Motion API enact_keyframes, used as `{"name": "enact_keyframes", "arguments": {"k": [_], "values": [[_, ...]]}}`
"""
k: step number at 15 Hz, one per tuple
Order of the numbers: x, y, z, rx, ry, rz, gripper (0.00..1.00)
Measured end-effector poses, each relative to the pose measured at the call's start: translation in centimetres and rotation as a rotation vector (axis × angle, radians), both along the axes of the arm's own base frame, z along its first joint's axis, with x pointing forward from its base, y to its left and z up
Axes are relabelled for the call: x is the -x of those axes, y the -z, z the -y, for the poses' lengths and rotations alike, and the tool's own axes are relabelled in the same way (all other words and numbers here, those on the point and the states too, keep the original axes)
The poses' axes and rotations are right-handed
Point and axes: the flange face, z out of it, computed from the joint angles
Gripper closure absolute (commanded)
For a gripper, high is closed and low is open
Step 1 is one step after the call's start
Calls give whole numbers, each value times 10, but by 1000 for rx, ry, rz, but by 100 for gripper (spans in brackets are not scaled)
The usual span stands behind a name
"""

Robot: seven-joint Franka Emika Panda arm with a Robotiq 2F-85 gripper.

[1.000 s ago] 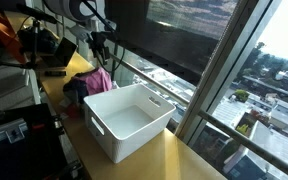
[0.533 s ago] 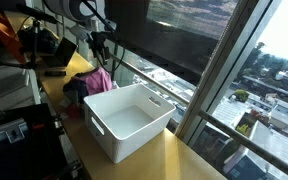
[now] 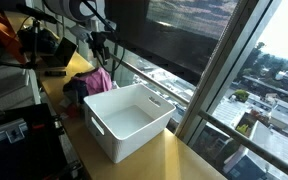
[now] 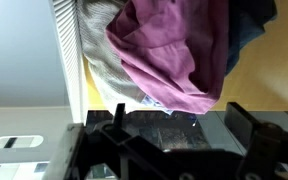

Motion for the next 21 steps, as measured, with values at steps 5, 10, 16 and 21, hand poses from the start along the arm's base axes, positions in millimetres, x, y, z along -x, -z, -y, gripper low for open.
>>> {"name": "enact_keyframes", "arguments": {"k": [5, 10, 16, 21], "values": [[23, 11, -12, 82, -74, 39, 0], [88, 40, -56, 182, -184, 103, 0], [122, 62, -76, 227, -238, 202, 0], [132, 101, -86, 226, -233, 206, 0]]}}
